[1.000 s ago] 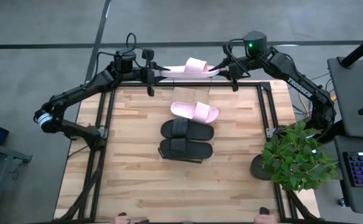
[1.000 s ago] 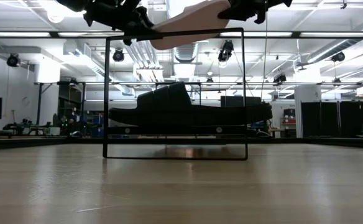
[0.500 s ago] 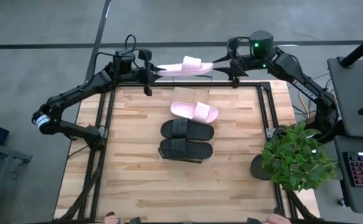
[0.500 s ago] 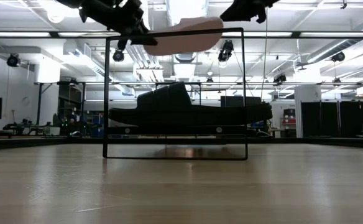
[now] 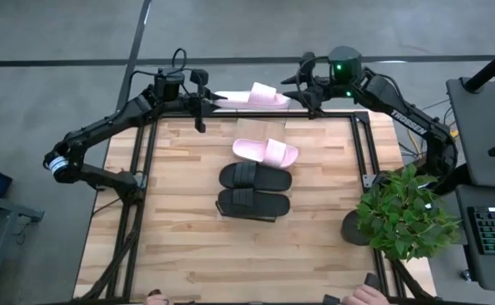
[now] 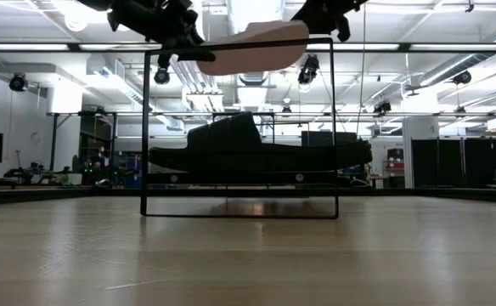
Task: Pick and place slides into the shelf
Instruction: Put the pink slides on the shelf
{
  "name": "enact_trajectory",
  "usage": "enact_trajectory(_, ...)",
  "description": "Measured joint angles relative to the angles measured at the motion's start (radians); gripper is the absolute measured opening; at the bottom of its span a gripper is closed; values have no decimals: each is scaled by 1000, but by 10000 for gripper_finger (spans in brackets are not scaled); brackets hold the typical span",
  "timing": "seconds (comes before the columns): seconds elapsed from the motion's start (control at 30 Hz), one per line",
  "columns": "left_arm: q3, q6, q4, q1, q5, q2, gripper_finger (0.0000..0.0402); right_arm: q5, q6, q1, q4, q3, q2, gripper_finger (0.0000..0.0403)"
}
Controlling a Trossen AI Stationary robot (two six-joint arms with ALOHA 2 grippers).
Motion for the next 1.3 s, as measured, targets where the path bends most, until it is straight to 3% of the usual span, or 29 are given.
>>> enact_trajectory(0.4,0,2,41,-17,37,-1,47,-17,46,18,-88,125,108,156)
enact_trajectory(0.7,-8,3,55,-17,-39,2,47,-26,120,20,-227,273,122,157)
enact_trajectory(1.3,0,18,87,-24,-7,18,47,-27,117,40,-217,252,154,157)
